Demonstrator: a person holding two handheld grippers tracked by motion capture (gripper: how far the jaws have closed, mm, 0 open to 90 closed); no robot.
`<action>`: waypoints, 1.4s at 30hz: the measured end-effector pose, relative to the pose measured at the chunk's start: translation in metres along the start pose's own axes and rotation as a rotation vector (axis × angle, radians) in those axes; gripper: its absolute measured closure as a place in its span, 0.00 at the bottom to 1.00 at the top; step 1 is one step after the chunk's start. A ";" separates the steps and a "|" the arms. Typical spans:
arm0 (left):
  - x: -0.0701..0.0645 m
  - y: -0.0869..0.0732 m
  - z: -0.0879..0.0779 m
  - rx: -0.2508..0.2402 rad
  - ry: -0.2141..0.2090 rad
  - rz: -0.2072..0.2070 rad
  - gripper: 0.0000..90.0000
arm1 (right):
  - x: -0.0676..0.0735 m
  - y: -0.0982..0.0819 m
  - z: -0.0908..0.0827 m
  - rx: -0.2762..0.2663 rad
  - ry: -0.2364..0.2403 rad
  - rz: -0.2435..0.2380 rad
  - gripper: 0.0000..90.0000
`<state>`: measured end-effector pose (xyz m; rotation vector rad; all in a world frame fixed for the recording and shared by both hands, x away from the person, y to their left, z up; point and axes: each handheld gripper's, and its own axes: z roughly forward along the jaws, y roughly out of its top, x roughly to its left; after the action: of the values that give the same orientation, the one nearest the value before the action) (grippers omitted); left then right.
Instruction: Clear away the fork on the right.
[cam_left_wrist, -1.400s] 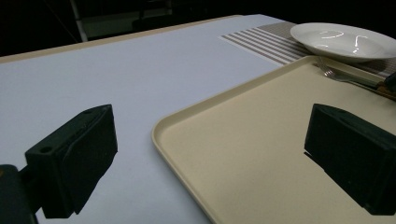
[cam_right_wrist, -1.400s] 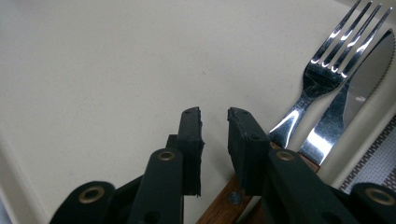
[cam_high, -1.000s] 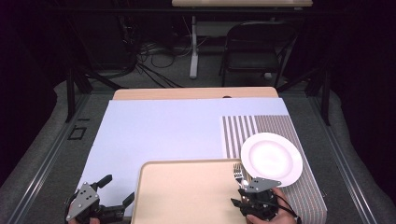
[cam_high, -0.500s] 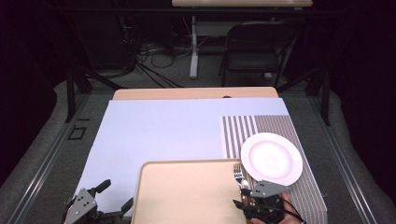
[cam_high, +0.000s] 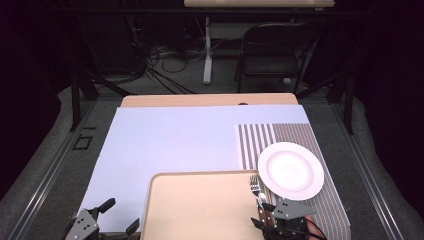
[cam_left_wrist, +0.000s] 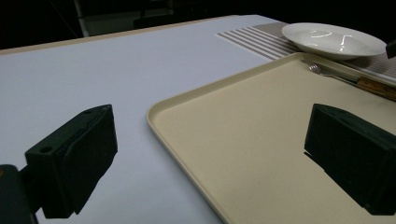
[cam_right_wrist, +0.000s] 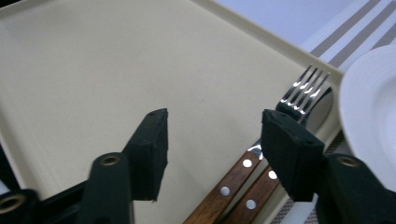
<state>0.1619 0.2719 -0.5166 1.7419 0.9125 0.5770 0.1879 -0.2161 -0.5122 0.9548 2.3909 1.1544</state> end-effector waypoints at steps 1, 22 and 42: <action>0.000 0.000 0.000 0.005 -0.002 0.000 0.03 | -0.002 0.000 -0.002 -0.005 -0.011 -0.001 0.46; 0.004 0.000 0.004 0.022 0.002 0.009 0.03 | -0.063 -0.022 -0.046 -0.069 -0.200 0.143 0.16; 0.008 -0.002 0.003 0.001 0.054 -0.016 0.03 | -0.080 -0.047 -0.050 -0.081 -0.300 0.165 0.00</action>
<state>0.1687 0.2770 -0.5194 1.7263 0.9634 0.6155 0.1996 -0.3206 -0.5182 1.2212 2.0463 1.0684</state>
